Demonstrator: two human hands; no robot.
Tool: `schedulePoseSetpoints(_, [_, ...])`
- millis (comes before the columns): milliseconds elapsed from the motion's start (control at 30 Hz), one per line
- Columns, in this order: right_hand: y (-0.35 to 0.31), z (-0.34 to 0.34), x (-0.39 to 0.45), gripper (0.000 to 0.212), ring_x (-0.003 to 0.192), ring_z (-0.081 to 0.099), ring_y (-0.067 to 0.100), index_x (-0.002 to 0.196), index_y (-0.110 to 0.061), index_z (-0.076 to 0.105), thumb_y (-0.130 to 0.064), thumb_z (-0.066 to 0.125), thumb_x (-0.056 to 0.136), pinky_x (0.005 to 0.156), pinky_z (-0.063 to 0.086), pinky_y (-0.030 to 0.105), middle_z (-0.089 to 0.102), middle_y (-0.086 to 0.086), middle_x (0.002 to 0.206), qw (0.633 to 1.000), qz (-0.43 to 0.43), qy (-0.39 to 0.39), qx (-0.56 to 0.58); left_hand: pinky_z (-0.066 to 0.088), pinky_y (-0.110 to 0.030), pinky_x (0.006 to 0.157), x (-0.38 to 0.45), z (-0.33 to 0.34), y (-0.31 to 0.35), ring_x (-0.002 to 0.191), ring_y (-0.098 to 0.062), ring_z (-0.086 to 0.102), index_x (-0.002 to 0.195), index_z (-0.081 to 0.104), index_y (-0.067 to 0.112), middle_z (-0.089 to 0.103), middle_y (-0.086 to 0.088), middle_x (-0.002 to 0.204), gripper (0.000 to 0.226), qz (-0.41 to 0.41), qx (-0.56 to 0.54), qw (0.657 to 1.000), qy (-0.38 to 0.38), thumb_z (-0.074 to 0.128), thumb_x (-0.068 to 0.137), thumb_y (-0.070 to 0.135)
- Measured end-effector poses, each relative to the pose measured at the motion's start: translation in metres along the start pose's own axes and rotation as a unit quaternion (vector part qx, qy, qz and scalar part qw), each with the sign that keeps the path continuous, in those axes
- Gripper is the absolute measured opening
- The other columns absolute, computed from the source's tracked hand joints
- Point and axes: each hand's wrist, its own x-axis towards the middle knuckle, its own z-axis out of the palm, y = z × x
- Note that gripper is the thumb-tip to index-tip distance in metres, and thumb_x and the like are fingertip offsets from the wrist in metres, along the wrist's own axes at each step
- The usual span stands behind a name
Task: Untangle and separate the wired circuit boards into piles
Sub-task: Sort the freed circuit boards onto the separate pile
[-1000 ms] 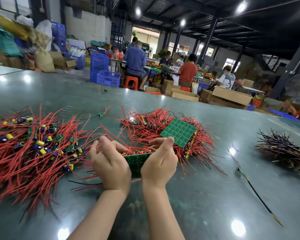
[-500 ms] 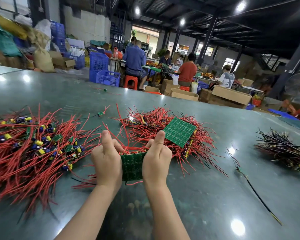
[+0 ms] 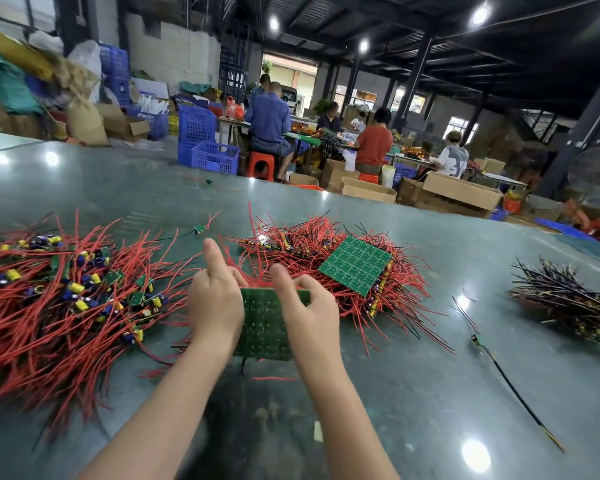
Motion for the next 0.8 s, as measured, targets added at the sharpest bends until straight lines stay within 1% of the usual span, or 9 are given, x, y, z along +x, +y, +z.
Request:
schedulePoseSetpoints(67, [-0.002,-0.009,0.002,0.032,0.065,0.059,0.012,0.068,-0.024,0.059,-0.055,0.068,0.063,0.069,0.054,0.036,0.063,-0.010,0.064,0.996,0.019,-0.081,0.025,0.044,-0.042,0.071,0.008,0.002,0.007,0.062,-0.030,0.051,0.035,0.051,0.012,0.050,-0.007,0.048,0.085,-0.030,0.031,0.999,0.015,0.012,0.087,0.068])
schedulePoseSetpoints(133, [0.000,-0.015,0.000,0.023,0.082,0.067,0.016,0.087,-0.023,0.063,-0.031,0.076,0.070,0.081,0.055,0.043,0.071,-0.004,0.085,0.992,0.015,-0.125,0.025,0.045,-0.042,0.076,0.012,0.004,0.013,0.066,-0.029,0.052,0.038,0.050,0.013,0.055,-0.007,0.055,0.082,-0.051,0.057,0.997,0.015,0.016,0.091,0.066])
schedulePoseSetpoints(233, [0.006,-0.024,0.000,0.019,0.082,0.068,0.019,0.091,-0.016,0.064,-0.012,0.075,0.075,0.080,0.056,0.040,0.072,0.004,0.089,0.992,0.015,-0.111,0.061,0.044,-0.040,0.073,0.010,0.000,0.019,0.068,-0.029,0.055,0.049,0.054,0.014,0.059,-0.011,0.064,0.071,-0.104,0.051,0.988,-0.101,0.028,0.076,0.074])
schedulePoseSetpoints(367, [0.019,-0.034,0.002,0.017,0.079,0.067,0.017,0.096,-0.008,0.065,-0.006,0.070,0.080,0.070,0.056,0.030,0.073,0.007,0.089,0.977,0.073,-0.128,0.156,0.045,-0.040,0.086,-0.009,-0.013,0.008,0.090,-0.028,0.063,0.076,0.058,0.013,0.068,-0.004,0.085,0.067,-0.006,0.203,0.956,-0.210,0.036,0.071,0.076])
schedulePoseSetpoints(433, [0.024,-0.037,0.001,0.016,0.078,0.067,0.018,0.097,-0.006,0.066,-0.006,0.068,0.081,0.067,0.055,0.027,0.072,0.009,0.088,0.968,0.098,-0.127,0.193,0.050,-0.035,0.089,-0.019,-0.019,0.001,0.099,-0.019,0.065,0.098,0.063,0.016,0.071,0.002,0.098,0.050,-0.005,0.183,0.945,-0.272,0.060,0.077,0.061])
schedulePoseSetpoints(467, [0.027,-0.039,0.001,0.016,0.078,0.067,0.020,0.097,-0.005,0.066,-0.006,0.067,0.081,0.067,0.055,0.028,0.072,0.011,0.090,0.965,0.108,-0.131,0.201,0.053,-0.027,0.083,-0.021,-0.023,-0.002,0.098,-0.014,0.066,0.103,0.063,0.019,0.073,0.006,0.097,0.038,-0.030,0.150,0.939,-0.308,0.068,0.078,0.047])
schedulePoseSetpoints(533, [0.031,-0.044,0.002,0.018,0.082,0.068,0.023,0.099,-0.003,0.065,-0.006,0.066,0.082,0.071,0.056,0.032,0.072,0.015,0.097,0.961,0.129,-0.150,0.194,0.050,-0.012,0.067,-0.025,-0.030,-0.007,0.091,-0.008,0.069,0.104,0.062,0.020,0.074,0.011,0.092,0.030,-0.085,0.077,0.921,-0.373,0.075,0.076,0.022])
schedulePoseSetpoints(600, [0.033,-0.050,0.002,0.020,0.088,0.068,0.026,0.103,-0.004,0.065,-0.011,0.065,0.084,0.078,0.056,0.037,0.071,0.016,0.102,0.956,0.150,-0.179,0.179,0.049,-0.010,0.064,-0.028,-0.033,-0.010,0.086,-0.005,0.069,0.105,0.062,0.018,0.074,0.011,0.092,0.032,-0.107,0.040,0.912,-0.394,0.074,0.076,0.010])
schedulePoseSetpoints(800, [0.034,-0.062,0.003,0.021,0.080,0.068,0.018,0.106,-0.012,0.064,-0.003,0.056,0.088,0.068,0.057,0.032,0.072,0.007,0.096,0.930,0.195,-0.266,0.162,0.049,-0.011,0.061,-0.033,-0.036,-0.011,0.079,-0.004,0.070,0.102,0.063,0.015,0.075,0.009,0.089,0.030,-0.131,0.037,0.910,-0.391,0.072,0.076,0.003])
